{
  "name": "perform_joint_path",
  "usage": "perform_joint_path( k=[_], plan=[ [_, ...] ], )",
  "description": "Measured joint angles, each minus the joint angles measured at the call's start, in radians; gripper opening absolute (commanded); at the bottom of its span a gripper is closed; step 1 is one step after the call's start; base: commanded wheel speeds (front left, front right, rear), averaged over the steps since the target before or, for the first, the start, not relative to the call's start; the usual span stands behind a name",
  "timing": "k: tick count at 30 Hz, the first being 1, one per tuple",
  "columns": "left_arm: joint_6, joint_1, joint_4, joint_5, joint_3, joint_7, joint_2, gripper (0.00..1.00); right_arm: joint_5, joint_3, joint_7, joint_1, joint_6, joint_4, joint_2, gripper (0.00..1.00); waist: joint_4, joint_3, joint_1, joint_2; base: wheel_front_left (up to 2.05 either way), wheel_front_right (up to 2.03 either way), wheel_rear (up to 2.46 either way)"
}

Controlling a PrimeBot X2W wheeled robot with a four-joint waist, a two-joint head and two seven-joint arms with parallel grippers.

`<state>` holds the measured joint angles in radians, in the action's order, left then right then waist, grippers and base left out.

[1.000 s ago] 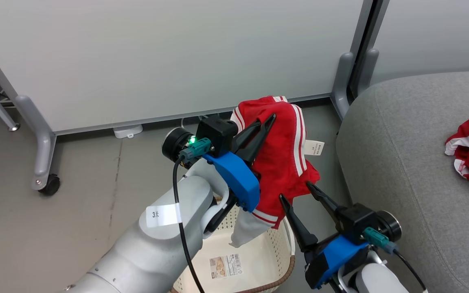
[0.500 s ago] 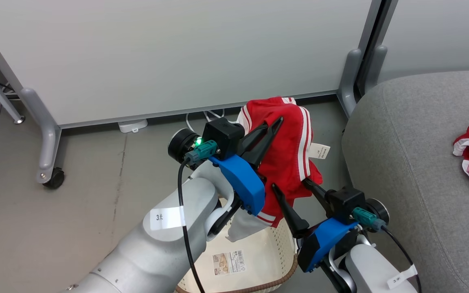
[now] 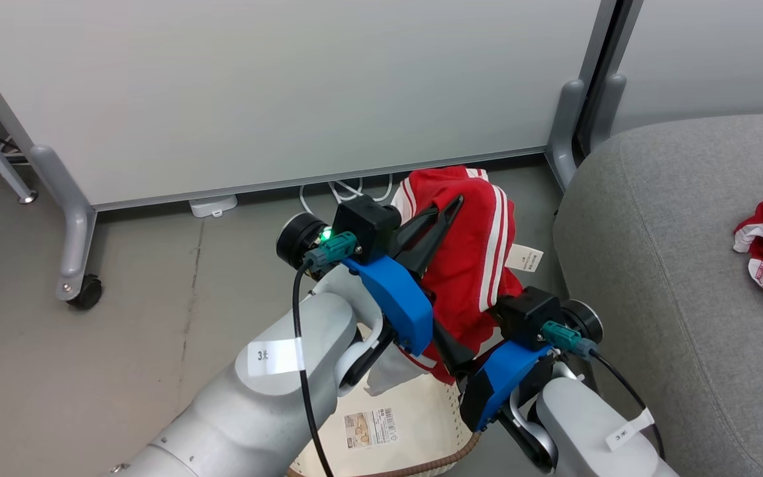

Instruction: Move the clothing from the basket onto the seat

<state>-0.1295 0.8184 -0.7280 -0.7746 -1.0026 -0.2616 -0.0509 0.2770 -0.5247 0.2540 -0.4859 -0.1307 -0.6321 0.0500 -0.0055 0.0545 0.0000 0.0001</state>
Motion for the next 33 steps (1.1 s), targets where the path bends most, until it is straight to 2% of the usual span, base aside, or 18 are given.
perform_joint_path(
  k=[2,3,5,6,33],
  plan=[
    [0.000,0.000,0.001,-0.001,-0.004,0.000,0.000,0.00,0.000,-0.010,0.003,-0.011,0.000,-0.012,0.000,1.00,0.001,0.001,0.0000,0.0000,0.00,0.00,0.00],
    [0.000,0.000,0.001,-0.002,-0.005,0.000,0.000,0.00,0.000,-0.014,0.003,-0.015,0.000,-0.019,0.000,0.93,0.001,0.001,0.0000,0.0000,0.00,0.00,0.00],
    [0.000,0.001,0.000,-0.005,-0.006,0.000,0.000,0.00,0.000,-0.020,0.004,-0.025,0.000,-0.029,0.000,0.38,0.002,0.002,0.0000,0.0000,0.00,0.00,0.00],
    [0.000,0.002,-0.001,-0.006,-0.006,0.000,0.000,0.00,0.000,-0.022,0.004,-0.027,0.000,-0.034,0.000,0.00,0.002,0.003,0.0000,0.0000,0.00,0.00,0.00],
    [0.000,0.003,-0.025,-0.007,0.010,0.000,0.000,0.00,-0.021,-0.016,0.007,-0.043,0.000,-0.029,0.000,0.00,-0.013,0.001,0.0000,0.0000,0.00,0.00,0.00]
  ],
)
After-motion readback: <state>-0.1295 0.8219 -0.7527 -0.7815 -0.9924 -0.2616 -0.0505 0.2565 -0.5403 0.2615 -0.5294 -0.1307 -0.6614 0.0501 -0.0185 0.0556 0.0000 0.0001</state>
